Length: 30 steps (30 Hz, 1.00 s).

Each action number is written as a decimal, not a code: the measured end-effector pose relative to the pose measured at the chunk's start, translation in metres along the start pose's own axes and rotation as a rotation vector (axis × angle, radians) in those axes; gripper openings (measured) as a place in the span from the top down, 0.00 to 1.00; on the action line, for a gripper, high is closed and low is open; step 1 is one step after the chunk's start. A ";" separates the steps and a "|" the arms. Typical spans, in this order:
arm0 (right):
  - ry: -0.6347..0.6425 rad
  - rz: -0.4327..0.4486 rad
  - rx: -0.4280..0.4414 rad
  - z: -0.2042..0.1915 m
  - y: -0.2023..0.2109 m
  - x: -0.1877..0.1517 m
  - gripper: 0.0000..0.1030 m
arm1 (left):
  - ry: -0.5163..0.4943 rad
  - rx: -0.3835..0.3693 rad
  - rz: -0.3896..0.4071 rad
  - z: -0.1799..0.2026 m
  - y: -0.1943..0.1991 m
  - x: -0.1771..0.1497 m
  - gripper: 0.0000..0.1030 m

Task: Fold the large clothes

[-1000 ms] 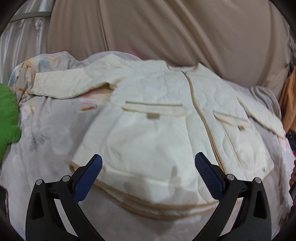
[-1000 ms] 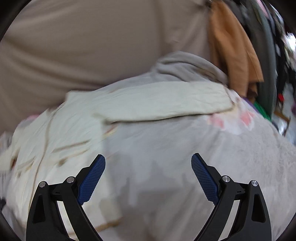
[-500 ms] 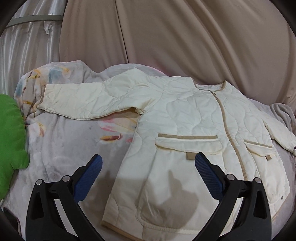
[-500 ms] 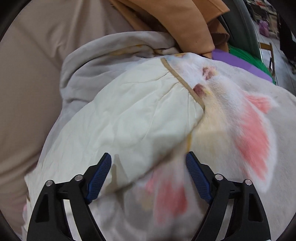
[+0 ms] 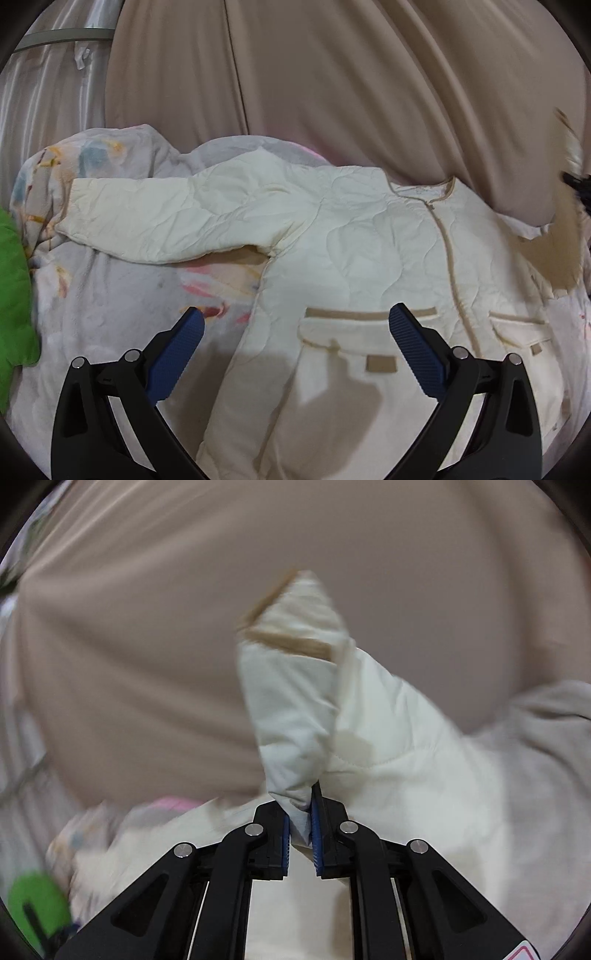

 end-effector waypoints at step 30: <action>-0.290 -0.304 -0.091 0.101 0.013 -0.160 0.40 | 0.179 -0.395 -0.262 0.079 -0.148 0.088 0.92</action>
Point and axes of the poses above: each gripper's, at about its wrist camera, not at the fingertips, and y roughly against the way its jaws point, z to its right, x to its top, the point moved 6 cm from there along -y, roughly the way its jaws point, and after that the axes turned 6 degrees about x, right-handed, at the moved point
